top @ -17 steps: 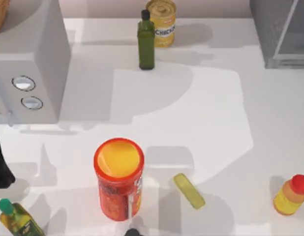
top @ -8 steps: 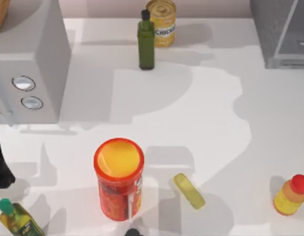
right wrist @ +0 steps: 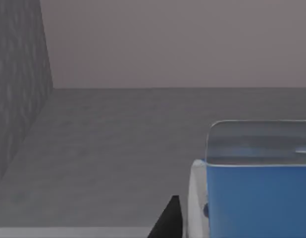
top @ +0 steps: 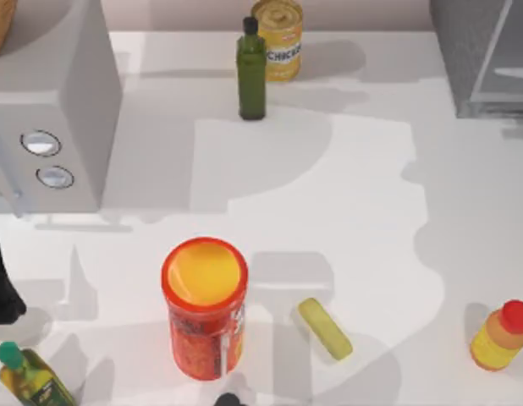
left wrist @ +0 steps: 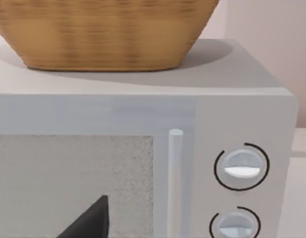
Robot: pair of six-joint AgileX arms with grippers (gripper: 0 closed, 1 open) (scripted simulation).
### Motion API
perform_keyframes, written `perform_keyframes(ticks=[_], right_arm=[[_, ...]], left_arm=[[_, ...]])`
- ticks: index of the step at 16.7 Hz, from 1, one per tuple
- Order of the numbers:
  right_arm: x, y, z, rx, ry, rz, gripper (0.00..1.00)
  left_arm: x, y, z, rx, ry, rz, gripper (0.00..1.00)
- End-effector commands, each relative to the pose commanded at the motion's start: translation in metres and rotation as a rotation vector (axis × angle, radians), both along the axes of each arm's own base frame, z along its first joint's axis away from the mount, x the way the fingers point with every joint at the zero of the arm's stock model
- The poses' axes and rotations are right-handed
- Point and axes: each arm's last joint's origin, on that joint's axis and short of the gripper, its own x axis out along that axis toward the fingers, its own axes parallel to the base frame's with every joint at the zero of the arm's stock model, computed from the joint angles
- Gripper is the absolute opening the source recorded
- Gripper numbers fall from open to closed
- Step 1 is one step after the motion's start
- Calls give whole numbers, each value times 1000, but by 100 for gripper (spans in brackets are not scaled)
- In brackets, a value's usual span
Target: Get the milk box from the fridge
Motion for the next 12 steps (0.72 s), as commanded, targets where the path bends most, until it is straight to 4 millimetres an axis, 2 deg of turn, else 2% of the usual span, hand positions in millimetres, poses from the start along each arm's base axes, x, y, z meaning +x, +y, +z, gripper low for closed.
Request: perform_keyframes(ticks=[3, 9, 12], right_arm=[[-21, 1, 1, -2, -8, 1, 0], [-23, 3, 0, 1, -5, 6, 0], [-31, 8, 10, 1, 3, 6, 0]], left_arm=[[0, 0, 0, 0, 0, 0, 100], [0, 0, 0, 0, 0, 0, 100], [0, 0, 0, 0, 0, 0, 100]])
